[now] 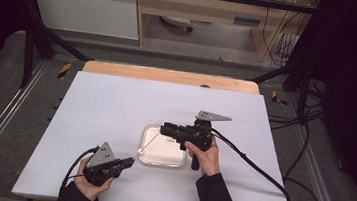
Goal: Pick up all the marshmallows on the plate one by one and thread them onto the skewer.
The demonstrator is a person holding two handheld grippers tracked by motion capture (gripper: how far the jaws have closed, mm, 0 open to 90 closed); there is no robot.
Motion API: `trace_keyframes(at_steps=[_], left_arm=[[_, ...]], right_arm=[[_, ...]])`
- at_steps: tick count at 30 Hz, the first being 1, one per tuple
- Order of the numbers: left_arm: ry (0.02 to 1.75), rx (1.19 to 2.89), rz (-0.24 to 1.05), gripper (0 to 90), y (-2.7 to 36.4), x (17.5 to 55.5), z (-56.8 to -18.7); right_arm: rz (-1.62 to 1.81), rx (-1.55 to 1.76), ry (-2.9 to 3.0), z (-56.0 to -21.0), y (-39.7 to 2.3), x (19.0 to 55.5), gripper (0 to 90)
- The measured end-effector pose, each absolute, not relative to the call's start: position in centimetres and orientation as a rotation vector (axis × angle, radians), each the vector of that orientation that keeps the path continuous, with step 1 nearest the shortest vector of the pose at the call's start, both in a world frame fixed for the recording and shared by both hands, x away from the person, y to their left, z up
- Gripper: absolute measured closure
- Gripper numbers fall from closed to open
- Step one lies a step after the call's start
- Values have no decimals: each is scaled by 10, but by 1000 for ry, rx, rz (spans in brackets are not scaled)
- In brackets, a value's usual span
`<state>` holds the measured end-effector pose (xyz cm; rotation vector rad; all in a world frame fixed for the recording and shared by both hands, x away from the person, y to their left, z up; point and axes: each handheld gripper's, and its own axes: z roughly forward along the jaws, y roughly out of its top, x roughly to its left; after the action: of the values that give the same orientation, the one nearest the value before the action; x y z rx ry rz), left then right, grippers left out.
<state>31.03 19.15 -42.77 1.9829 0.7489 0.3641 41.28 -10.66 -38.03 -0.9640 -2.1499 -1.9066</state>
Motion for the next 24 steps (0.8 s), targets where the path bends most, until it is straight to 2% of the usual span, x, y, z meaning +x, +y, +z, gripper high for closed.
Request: trace_keyframes(at_steps=[24], left_arm=[[736, 2020, 374, 887, 189, 310, -431]], right_arm=[[-1857, -925, -2140, -396, -96, 408, 782]])
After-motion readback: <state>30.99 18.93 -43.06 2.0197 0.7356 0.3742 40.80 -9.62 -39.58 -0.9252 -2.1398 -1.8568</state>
